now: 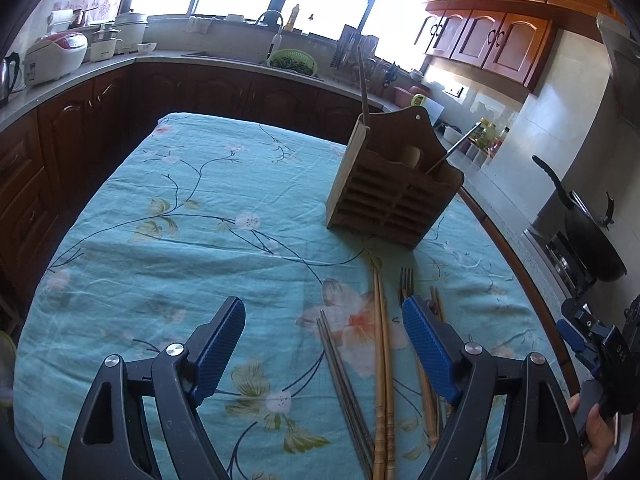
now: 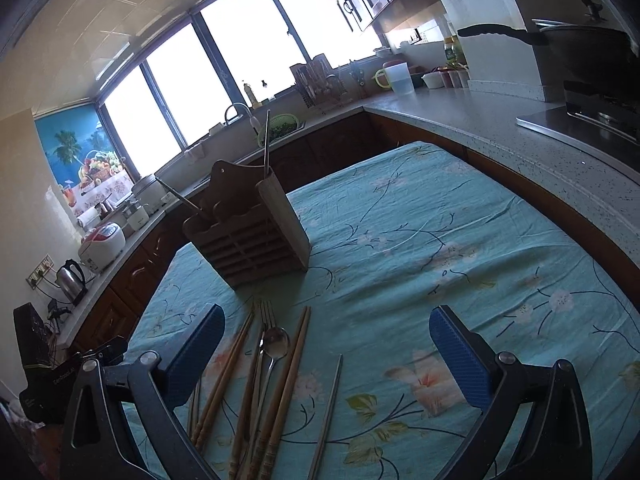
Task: Organize utensils
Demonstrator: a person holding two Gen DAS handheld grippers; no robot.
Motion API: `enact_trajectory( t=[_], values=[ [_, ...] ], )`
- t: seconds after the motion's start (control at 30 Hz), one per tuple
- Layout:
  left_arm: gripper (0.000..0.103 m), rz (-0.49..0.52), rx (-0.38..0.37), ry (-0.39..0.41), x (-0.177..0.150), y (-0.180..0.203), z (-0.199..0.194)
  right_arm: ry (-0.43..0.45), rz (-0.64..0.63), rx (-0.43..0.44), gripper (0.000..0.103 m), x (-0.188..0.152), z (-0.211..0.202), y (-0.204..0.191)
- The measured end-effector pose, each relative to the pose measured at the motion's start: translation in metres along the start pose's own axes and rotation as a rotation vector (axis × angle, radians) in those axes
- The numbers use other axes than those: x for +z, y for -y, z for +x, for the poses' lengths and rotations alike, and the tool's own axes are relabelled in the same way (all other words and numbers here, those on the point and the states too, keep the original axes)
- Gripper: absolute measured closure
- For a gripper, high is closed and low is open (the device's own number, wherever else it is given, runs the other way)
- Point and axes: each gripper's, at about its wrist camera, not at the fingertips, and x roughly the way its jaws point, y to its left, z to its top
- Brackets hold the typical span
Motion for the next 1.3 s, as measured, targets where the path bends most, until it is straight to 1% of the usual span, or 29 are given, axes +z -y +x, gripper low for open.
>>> enact_trajectory(
  t=[0.13, 0.27, 0.37, 0.4, 0.43, 0.5, 0.57, 0.6, 0.63, 0.67, 0.7, 0.73, 0.77, 0.8, 0.83, 0.9, 0.97, 1.0, 1.07, 1.13, 1.17, 1.3],
  values=[
    [0.023, 0.058, 0.028, -0.049, 0.003, 0.014, 0.009, -0.023, -0.014, -0.008, 0.000, -0.004, 0.004, -0.002],
    [0.024, 0.124, 0.033, -0.113, 0.004, 0.029, 0.025, -0.037, -0.029, -0.001, 0.001, -0.004, 0.009, -0.006],
    [0.033, 0.188, 0.052, -0.168, 0.001, 0.043, 0.041, -0.050, -0.041, -0.002, 0.002, -0.006, 0.014, -0.009],
    [0.038, 0.207, 0.057, -0.186, 0.000, 0.047, 0.047, -0.053, -0.041, -0.003, 0.003, -0.007, 0.015, -0.009],
    [0.043, 0.222, 0.062, -0.203, -0.001, 0.051, 0.053, -0.056, -0.041, -0.006, 0.005, -0.007, 0.016, -0.009],
    [0.049, 0.246, 0.068, -0.239, -0.003, 0.057, 0.065, -0.062, -0.037, -0.011, 0.008, -0.006, 0.018, -0.007],
    [0.052, 0.266, 0.072, -0.263, -0.004, 0.061, 0.073, -0.068, -0.030, -0.014, 0.014, -0.006, 0.020, -0.005],
    [0.059, 0.280, 0.084, -0.273, -0.004, 0.063, 0.080, -0.072, -0.029, -0.018, 0.017, -0.006, 0.022, -0.004],
    [0.068, 0.294, 0.095, -0.287, -0.006, 0.064, 0.085, -0.078, -0.030, -0.023, 0.023, -0.006, 0.024, -0.003],
    [0.069, 0.300, 0.093, -0.297, -0.006, 0.065, 0.089, -0.085, -0.030, -0.026, 0.027, -0.007, 0.026, -0.002],
    [0.069, 0.303, 0.086, -0.292, -0.007, 0.066, 0.092, -0.094, -0.029, -0.026, 0.030, -0.007, 0.028, -0.001],
    [0.072, 0.309, 0.087, -0.302, -0.008, 0.066, 0.096, -0.105, -0.027, -0.025, 0.034, -0.007, 0.031, -0.001],
    [0.074, 0.321, 0.102, -0.312, -0.011, 0.066, 0.101, -0.116, -0.024, -0.023, 0.036, -0.008, 0.034, 0.000],
    [0.077, 0.344, 0.121, -0.295, -0.014, 0.069, 0.104, -0.125, -0.024, -0.021, 0.037, -0.008, 0.038, 0.000],
    [0.077, 0.356, 0.125, -0.290, -0.016, 0.069, 0.105, -0.135, -0.027, -0.020, 0.039, -0.009, 0.041, -0.001],
    [0.077, 0.350, 0.117, -0.296, -0.016, 0.068, 0.106, -0.159, -0.036, -0.013, 0.042, -0.011, 0.049, -0.005],
    [0.081, 0.327, 0.117, -0.304, -0.015, 0.061, 0.105, -0.183, -0.056, -0.008, 0.051, -0.012, 0.058, -0.011],
    [0.082, 0.316, 0.124, -0.306, -0.014, 0.057, 0.104, -0.198, -0.072, -0.009, 0.053, -0.013, 0.063, -0.015],
    [0.082, 0.276, 0.124, -0.316, -0.011, 0.047, 0.103, -0.233, -0.097, -0.006, 0.066, -0.015, 0.076, -0.021],
    [0.082, 0.227, 0.091, -0.329, -0.005, 0.039, 0.105, -0.277, -0.126, -0.012, 0.072, -0.016, 0.092, -0.027],
    [0.082, 0.217, 0.083, -0.334, -0.001, 0.038, 0.109, -0.293, -0.136, -0.017, 0.074, -0.016, 0.100, -0.030],
    [0.082, 0.248, 0.073, -0.329, 0.019, 0.043, 0.129, -0.355, -0.166, -0.043, 0.077, -0.018, 0.130, -0.035]
  ],
)
